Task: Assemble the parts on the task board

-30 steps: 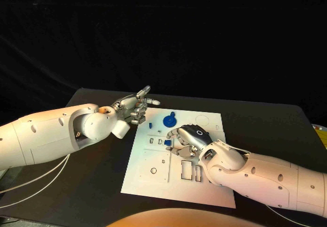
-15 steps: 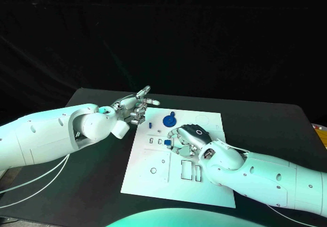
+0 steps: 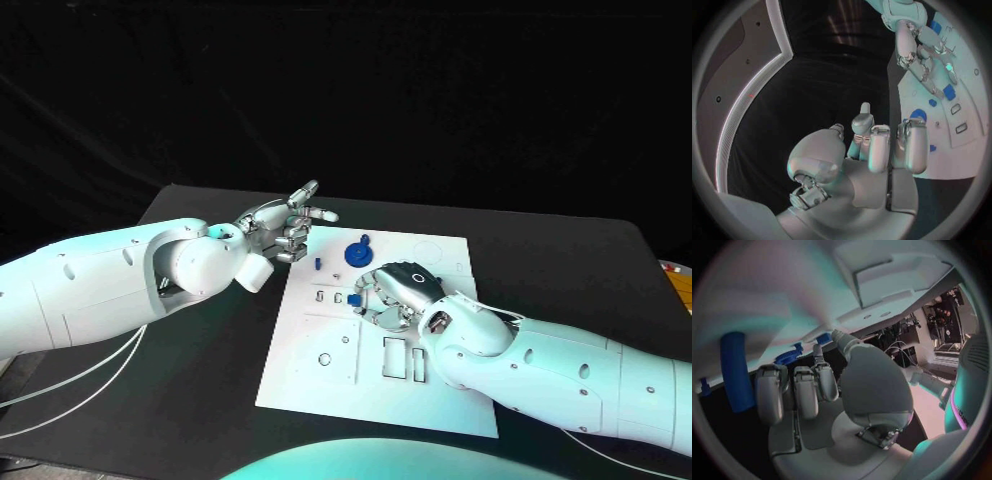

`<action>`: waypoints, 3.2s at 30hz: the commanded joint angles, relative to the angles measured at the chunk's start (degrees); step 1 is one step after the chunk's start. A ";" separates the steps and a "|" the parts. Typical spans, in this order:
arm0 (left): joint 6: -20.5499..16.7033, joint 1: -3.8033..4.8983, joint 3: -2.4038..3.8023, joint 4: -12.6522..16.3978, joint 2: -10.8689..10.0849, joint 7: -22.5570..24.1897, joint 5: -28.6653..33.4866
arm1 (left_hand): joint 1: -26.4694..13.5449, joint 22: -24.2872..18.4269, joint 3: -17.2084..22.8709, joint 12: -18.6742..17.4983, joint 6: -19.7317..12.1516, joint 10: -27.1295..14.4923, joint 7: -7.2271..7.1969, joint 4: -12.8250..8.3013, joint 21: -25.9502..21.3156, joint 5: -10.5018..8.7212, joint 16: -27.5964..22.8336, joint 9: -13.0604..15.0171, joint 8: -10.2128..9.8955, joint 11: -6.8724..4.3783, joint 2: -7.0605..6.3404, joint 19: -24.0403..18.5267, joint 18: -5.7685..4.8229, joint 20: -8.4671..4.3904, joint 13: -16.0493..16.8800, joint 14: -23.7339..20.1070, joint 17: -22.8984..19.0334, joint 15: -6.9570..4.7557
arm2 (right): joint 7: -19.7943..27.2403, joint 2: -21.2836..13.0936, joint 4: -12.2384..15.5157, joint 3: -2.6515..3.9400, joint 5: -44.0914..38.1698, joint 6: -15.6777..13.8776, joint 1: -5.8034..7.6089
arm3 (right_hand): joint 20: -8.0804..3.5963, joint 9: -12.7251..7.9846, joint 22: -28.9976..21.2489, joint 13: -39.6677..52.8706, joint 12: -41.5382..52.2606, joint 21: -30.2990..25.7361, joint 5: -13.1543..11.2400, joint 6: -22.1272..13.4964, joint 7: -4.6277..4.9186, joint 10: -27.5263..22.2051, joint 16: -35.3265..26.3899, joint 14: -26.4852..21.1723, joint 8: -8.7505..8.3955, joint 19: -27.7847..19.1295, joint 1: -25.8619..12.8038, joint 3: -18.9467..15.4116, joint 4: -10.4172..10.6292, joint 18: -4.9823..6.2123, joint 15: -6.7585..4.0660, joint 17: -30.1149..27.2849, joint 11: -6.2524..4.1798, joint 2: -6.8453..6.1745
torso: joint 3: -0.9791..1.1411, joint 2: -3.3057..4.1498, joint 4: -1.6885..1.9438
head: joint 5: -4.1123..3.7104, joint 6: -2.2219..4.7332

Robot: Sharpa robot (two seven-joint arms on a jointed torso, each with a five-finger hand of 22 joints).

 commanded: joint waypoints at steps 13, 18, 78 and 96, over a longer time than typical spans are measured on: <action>1.10 0.08 0.05 0.14 0.03 0.07 -0.43 | 0.63 3.90 -0.45 0.20 0.11 0.21 -0.12 0.03 0.28 0.02 0.18 0.05 -0.30 0.03 -0.10 0.43 0.05 0.14 0.01 5.94 14.36 0.30 | -1.07 0.47 -0.64 0.01 -0.69 3.78 0.10 | 0.32 -0.02 13.33 5.86 0.31 -0.06 1.35 1.34 -0.25 0.56 0.19 5.85 0.29 3.75 0.44 -0.31 1.06 -0.10 0.18 14.96 0.09 1.09 | 0.06 0.01 -0.01 | -0.08 -0.17; 1.12 0.08 0.05 0.13 0.02 0.05 -0.45 | 0.63 3.90 -0.45 0.20 0.11 0.21 -0.12 0.03 0.28 0.02 0.18 0.05 -0.30 0.03 -0.10 0.43 0.05 0.14 0.01 5.94 14.36 0.30 | -1.56 0.53 -0.78 0.01 -0.68 3.71 0.13 | 0.06 0.08 13.44 6.09 0.47 0.17 0.43 2.52 -0.75 0.86 0.13 5.82 0.93 3.86 1.77 0.65 1.17 -0.15 -0.19 14.83 -0.35 2.41 | 0.05 -0.02 -0.01 | -0.07 -0.20; -2.87 -0.93 -0.25 2.09 0.30 -8.64 -36.19 | 23.20 -3.92 1.73 -9.69 -0.31 -8.02 0.41 -2.08 -4.57 0.02 -2.42 -2.90 -3.74 0.37 -7.72 -4.47 1.79 0.40 -12.36 3.93 8.87 0.60 | -4.84 -3.39 7.49 1.50 -0.31 4.70 3.57 | -1.29 2.83 13.86 6.22 0.19 1.35 1.88 4.08 -2.39 1.30 0.12 5.81 6.39 4.42 1.17 6.65 1.22 -0.42 -1.54 14.81 -1.86 2.55 | 0.06 0.06 0.04 | -0.43 0.56; -9.07 -1.43 -0.36 3.48 2.01 -15.10 -43.76 | 31.55 -3.06 4.37 -4.37 -0.54 -5.59 -4.03 -0.16 -4.63 0.02 -2.38 9.81 18.58 -3.36 -16.26 -3.13 1.53 -2.42 -8.31 4.23 9.20 -2.68 | -4.58 -6.95 12.68 2.44 0.22 3.53 4.73 | -1.32 2.93 13.98 6.33 0.28 1.78 2.64 4.12 -2.46 1.43 0.11 5.81 6.59 4.58 1.24 6.68 1.12 -0.51 -1.59 14.79 -1.93 2.14 | 0.08 -0.08 -0.12 | -0.51 0.89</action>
